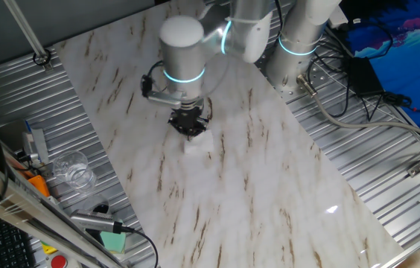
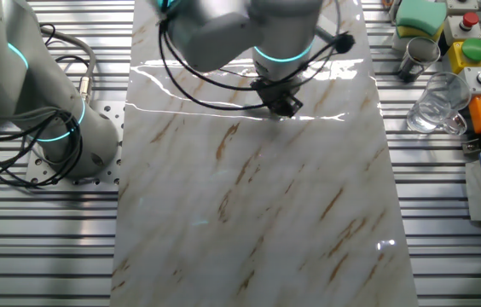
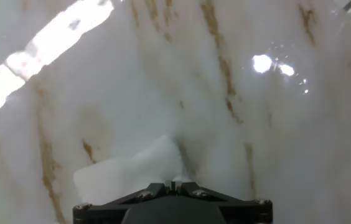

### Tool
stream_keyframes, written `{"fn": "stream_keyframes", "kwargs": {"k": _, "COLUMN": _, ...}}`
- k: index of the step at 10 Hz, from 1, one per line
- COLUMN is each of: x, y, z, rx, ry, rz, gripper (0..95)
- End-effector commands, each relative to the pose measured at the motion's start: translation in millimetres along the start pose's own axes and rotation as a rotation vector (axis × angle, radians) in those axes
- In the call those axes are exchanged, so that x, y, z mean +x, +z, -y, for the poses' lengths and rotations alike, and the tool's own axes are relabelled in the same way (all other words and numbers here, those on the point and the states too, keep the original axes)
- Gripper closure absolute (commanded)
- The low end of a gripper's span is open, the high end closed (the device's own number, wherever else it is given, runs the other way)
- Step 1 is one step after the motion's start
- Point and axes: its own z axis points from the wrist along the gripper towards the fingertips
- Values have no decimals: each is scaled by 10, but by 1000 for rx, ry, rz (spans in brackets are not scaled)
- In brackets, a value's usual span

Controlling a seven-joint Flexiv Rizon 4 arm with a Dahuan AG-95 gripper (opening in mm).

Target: Clean the tabletop with a sponge

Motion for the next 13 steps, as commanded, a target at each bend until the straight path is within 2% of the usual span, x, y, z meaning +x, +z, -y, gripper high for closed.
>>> {"fn": "stream_keyframes", "kwargs": {"k": 1, "x": -183, "y": 46, "z": -35, "rx": 0, "ry": 22, "rz": -9, "gripper": 950}}
{"fn": "stream_keyframes", "kwargs": {"k": 5, "x": -576, "y": 22, "z": -172, "rx": 22, "ry": 90, "rz": -33, "gripper": 950}}
{"fn": "stream_keyframes", "kwargs": {"k": 7, "x": -720, "y": 54, "z": -242, "rx": 23, "ry": 126, "rz": -32, "gripper": 950}}
{"fn": "stream_keyframes", "kwargs": {"k": 8, "x": -862, "y": 99, "z": -319, "rx": 26, "ry": 162, "rz": -30, "gripper": 950}}
{"fn": "stream_keyframes", "kwargs": {"k": 9, "x": -919, "y": 110, "z": -350, "rx": 28, "ry": 175, "rz": -30, "gripper": 950}}
{"fn": "stream_keyframes", "kwargs": {"k": 10, "x": -1005, "y": 111, "z": -383, "rx": 31, "ry": 192, "rz": -32, "gripper": 950}}
{"fn": "stream_keyframes", "kwargs": {"k": 11, "x": -1104, "y": 60, "z": -402, "rx": 41, "ry": 204, "rz": -45, "gripper": 950}}
{"fn": "stream_keyframes", "kwargs": {"k": 13, "x": -1143, "y": 22, "z": -384, "rx": 41, "ry": 201, "rz": -49, "gripper": 950}}
